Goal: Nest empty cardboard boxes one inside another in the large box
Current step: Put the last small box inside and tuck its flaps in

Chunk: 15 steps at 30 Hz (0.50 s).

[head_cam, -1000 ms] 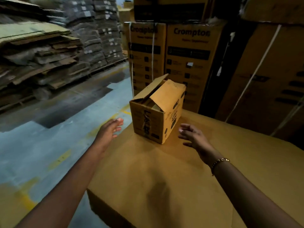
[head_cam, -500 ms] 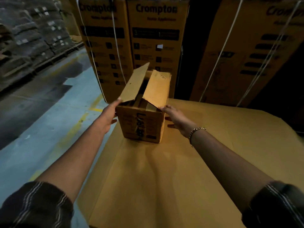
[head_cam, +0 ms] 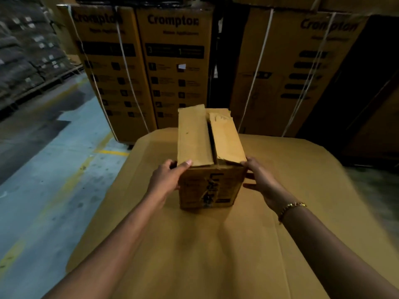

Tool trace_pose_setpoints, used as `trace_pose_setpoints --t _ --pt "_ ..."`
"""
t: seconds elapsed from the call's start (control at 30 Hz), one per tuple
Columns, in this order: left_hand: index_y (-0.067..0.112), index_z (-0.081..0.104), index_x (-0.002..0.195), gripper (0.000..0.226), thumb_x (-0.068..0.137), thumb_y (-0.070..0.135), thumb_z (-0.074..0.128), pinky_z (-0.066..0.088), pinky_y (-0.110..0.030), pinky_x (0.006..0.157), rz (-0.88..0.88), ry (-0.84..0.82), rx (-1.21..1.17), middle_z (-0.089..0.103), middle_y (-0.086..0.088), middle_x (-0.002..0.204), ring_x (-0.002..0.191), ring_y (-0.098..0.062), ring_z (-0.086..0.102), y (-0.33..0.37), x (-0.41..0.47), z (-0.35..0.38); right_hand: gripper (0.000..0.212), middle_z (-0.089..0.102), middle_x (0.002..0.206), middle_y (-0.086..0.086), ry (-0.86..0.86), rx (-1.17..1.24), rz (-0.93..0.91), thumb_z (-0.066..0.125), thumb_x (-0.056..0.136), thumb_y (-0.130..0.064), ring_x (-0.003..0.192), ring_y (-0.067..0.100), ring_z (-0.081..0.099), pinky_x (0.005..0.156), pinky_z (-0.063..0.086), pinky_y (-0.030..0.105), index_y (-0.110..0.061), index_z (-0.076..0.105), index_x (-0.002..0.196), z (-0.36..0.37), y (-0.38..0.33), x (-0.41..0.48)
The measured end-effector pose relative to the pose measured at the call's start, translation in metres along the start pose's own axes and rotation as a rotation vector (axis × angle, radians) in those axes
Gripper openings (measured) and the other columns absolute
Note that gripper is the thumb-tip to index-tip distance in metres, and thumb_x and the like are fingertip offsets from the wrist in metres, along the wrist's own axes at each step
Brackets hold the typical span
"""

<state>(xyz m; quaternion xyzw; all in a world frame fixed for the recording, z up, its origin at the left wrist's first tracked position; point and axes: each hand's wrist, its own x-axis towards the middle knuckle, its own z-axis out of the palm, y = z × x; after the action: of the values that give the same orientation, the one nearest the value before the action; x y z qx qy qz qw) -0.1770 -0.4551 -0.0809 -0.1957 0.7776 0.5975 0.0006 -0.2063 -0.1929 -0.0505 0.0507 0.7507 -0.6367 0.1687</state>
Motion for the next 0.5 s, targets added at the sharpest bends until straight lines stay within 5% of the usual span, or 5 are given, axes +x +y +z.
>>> trace_pose_setpoints --t 0.33,0.5 --pt "0.028 0.061 0.109 0.079 0.055 0.085 0.063 0.062 -0.045 0.078 0.031 -0.149 0.101 0.070 0.004 0.106 0.094 -0.014 0.069 0.020 -0.101 0.131 0.011 0.059 0.117 -0.003 0.083 -0.057 -0.026 0.052 0.100 -0.034 0.108 0.017 0.057 0.096 0.048 0.045 -0.036 0.052 0.111 -0.158 0.061 -0.094" --pt "0.025 0.057 0.120 0.083 0.062 0.082 0.067 0.055 -0.042 0.085 -0.028 -0.252 0.058 0.062 0.002 0.124 0.111 -0.016 0.060 0.031 -0.115 0.134 0.024 0.056 0.120 -0.009 0.011 -0.090 0.023 0.058 0.095 -0.045 0.107 0.013 0.057 0.086 0.050 0.036 -0.038 0.052 0.117 -0.185 0.061 -0.098"
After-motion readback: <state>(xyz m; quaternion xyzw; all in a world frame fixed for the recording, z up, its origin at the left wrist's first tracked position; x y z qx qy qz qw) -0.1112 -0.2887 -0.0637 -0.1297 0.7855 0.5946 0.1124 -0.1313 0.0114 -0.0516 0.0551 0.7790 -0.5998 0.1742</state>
